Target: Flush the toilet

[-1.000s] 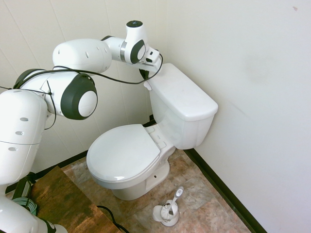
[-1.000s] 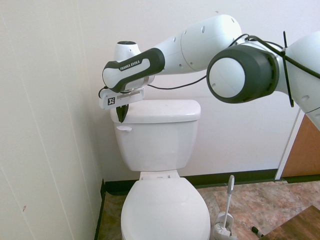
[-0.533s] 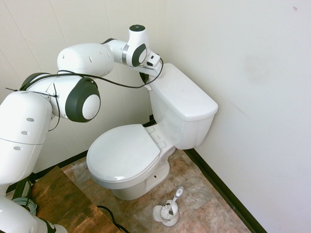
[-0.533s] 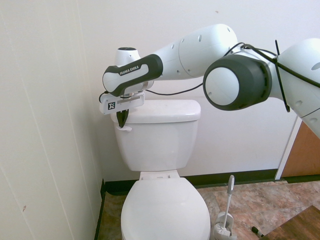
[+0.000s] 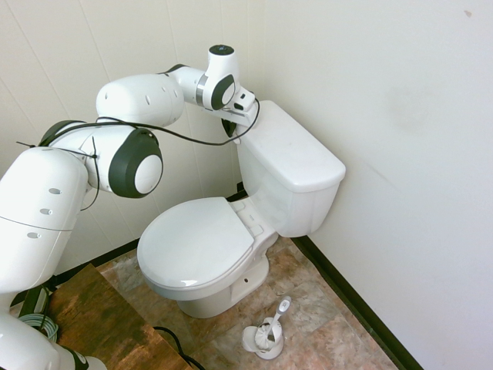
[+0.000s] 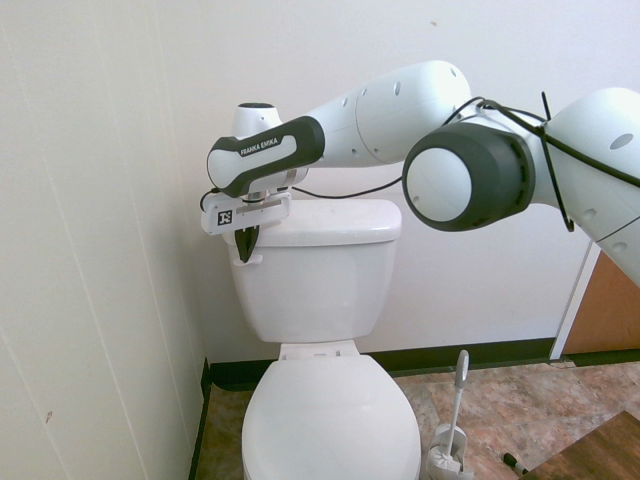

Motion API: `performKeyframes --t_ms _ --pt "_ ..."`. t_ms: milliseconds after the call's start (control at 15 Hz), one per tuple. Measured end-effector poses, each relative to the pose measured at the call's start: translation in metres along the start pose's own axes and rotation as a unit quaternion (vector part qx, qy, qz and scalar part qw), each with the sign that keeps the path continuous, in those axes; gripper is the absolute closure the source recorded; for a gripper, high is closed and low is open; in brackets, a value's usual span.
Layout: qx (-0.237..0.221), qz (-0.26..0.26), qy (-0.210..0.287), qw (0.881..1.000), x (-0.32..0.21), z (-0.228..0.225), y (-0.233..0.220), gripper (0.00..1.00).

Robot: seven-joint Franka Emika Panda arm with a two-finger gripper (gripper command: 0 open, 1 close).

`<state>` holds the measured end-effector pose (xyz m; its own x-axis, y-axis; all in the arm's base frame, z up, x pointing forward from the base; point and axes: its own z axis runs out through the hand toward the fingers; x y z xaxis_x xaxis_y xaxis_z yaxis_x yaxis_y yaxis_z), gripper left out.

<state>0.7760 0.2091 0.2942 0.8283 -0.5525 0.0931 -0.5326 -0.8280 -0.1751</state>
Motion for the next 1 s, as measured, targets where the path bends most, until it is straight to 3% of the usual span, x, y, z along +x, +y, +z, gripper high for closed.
performKeyframes --t_ms 600,1000 --pt "0.008 0.005 -0.011 1.000 0.001 0.014 -0.002 1.00" --pt "0.003 0.005 -0.004 1.000 0.006 -0.019 -0.003 1.00"
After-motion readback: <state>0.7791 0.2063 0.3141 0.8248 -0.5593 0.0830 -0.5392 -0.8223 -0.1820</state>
